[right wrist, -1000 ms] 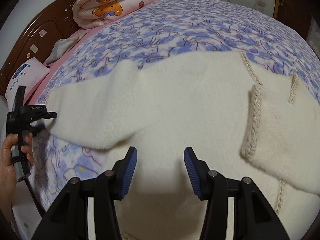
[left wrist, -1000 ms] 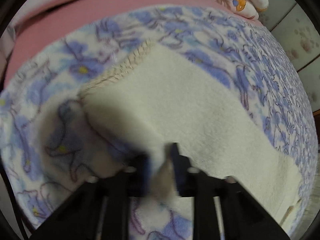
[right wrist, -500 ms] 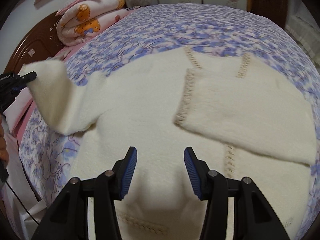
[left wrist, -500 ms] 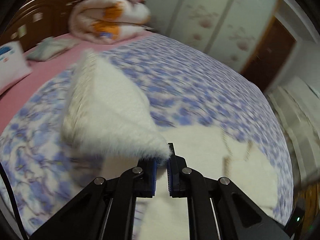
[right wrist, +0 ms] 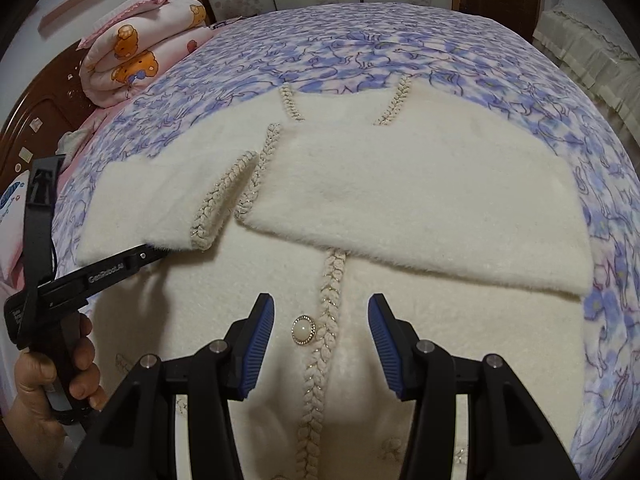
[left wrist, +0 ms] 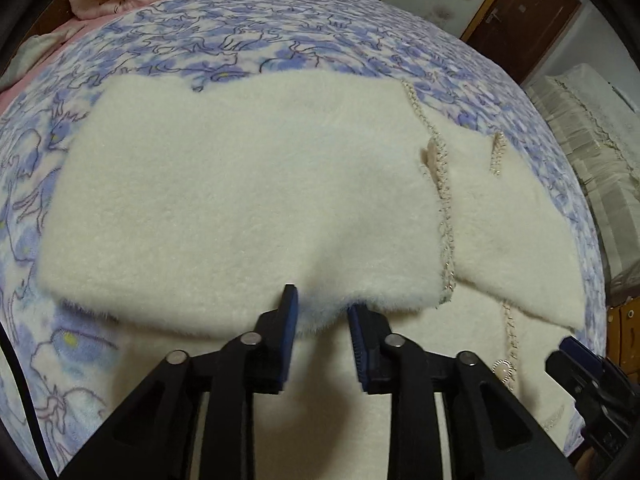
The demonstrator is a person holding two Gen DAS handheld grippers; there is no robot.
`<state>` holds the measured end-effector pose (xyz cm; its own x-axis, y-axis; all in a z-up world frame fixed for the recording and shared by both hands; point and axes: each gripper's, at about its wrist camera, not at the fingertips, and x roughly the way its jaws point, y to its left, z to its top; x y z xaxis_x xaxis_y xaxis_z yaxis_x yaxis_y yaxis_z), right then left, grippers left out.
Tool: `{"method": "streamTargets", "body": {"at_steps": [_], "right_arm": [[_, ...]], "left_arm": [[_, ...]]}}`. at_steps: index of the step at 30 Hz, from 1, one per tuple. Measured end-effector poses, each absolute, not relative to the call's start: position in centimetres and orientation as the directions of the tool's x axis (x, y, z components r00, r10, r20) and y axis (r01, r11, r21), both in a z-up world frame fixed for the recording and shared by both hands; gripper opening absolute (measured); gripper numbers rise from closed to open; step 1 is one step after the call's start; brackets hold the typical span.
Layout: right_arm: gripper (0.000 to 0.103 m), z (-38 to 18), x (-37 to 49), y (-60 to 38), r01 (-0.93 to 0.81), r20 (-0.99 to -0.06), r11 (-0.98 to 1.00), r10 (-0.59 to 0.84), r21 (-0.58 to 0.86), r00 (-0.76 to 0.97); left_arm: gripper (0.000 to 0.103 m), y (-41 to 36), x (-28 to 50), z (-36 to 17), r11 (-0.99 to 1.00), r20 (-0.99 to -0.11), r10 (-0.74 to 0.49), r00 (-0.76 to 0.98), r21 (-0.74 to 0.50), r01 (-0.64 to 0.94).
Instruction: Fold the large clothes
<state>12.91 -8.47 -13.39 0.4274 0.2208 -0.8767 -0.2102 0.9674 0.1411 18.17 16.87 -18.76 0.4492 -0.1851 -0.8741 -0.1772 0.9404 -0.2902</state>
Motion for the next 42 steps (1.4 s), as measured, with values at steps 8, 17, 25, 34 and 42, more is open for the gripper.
{"method": "streamTargets", "body": {"at_steps": [8, 17, 25, 34, 42], "right_arm": [[0.054, -13.5, 16.4, -5.2, -0.244, -0.852, 0.917, 0.388, 0.317, 0.352], [0.06, -20.3, 21.1, -0.7, -0.166, -0.873, 0.891, 0.45, 0.424, 0.187], [0.012, -12.2, 19.6, 2.7, -0.39, -0.783, 0.845, 0.506, 0.366, 0.361], [0.012, -1.2, 18.8, -8.2, -0.293, -0.624, 0.931, 0.364, 0.218, 0.692], [0.031, -13.0, 17.9, -17.9, -0.063, -0.869, 0.996, 0.085, 0.062, 0.488]], "left_arm": [[0.068, 20.0, 14.2, -15.4, 0.951, -0.836, -0.134, 0.533, -0.26, -0.169], [0.068, 24.4, 13.0, -18.4, 0.919, -0.864, -0.07, 0.498, -0.25, -0.305], [0.068, 26.2, 12.7, -16.9, 0.905, -0.84, -0.022, 0.541, -0.247, -0.346], [0.068, 24.8, 14.5, -13.0, 0.927, -0.777, -0.026, 0.629, -0.254, -0.275], [0.068, 22.2, 17.9, -16.2, 0.953, -0.829, -0.063, 0.556, -0.215, -0.213]]}}
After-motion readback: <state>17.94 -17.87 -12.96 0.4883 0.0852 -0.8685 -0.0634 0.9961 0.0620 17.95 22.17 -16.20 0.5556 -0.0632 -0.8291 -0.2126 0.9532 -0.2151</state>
